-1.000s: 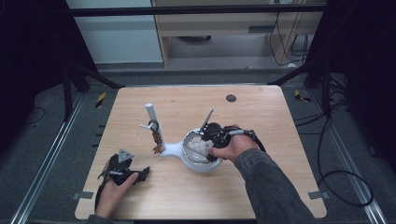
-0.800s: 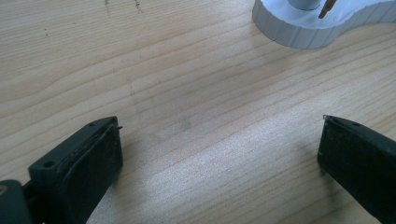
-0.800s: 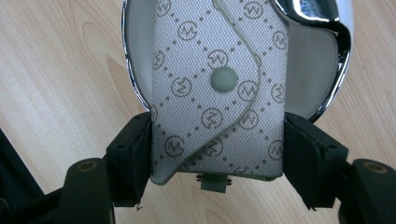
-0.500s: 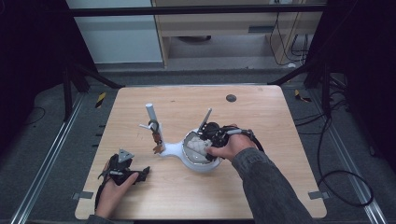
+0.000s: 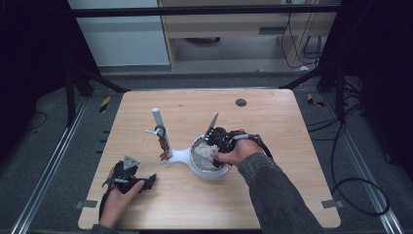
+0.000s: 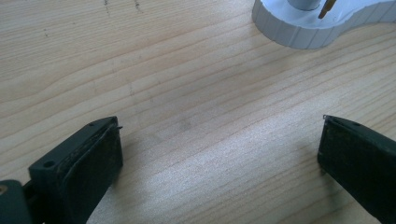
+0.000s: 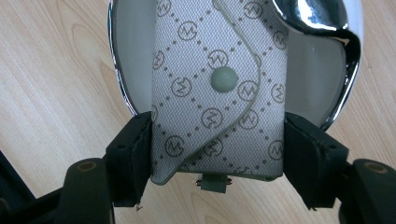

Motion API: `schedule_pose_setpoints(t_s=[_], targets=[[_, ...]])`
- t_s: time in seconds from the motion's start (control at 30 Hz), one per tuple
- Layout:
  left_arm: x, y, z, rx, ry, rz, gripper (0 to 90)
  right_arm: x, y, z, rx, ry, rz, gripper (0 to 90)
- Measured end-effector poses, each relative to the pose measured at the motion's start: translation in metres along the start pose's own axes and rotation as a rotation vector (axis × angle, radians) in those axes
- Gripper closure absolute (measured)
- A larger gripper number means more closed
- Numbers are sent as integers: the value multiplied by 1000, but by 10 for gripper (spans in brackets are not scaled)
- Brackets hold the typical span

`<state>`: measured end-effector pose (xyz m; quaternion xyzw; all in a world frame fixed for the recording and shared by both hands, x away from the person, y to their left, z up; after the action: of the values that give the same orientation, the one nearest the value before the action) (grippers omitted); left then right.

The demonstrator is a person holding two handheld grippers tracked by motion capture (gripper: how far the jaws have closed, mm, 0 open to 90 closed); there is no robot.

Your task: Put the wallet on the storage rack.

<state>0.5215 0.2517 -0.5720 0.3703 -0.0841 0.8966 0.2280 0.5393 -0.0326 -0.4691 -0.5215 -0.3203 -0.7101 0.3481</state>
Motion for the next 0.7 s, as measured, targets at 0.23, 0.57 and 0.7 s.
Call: schedule_pose_setpoints(t_s=[0.23, 0.57, 0.7], targets=[[0, 0, 0, 0, 0, 0, 0, -4, 0, 5, -11, 3, 8, 298], [0, 0, 0, -1, 0, 0, 0, 9, -1, 4, -49, 73, 8, 266], [0, 0, 0, -1, 0, 0, 0, 14, -1, 3, -50, 89, 9, 272]])
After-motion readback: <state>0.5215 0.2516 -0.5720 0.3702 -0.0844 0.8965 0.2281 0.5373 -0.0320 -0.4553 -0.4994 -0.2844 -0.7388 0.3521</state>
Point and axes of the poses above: each handheld gripper's, and its own axes: x roughly backward along the jaws, z roughly out of its top, y roughly to its right, the point moved 9 cm from there along -x, roughly forward along the jaws, and after that the axes turned 3 degrees about -z, right-handed, at the moved point
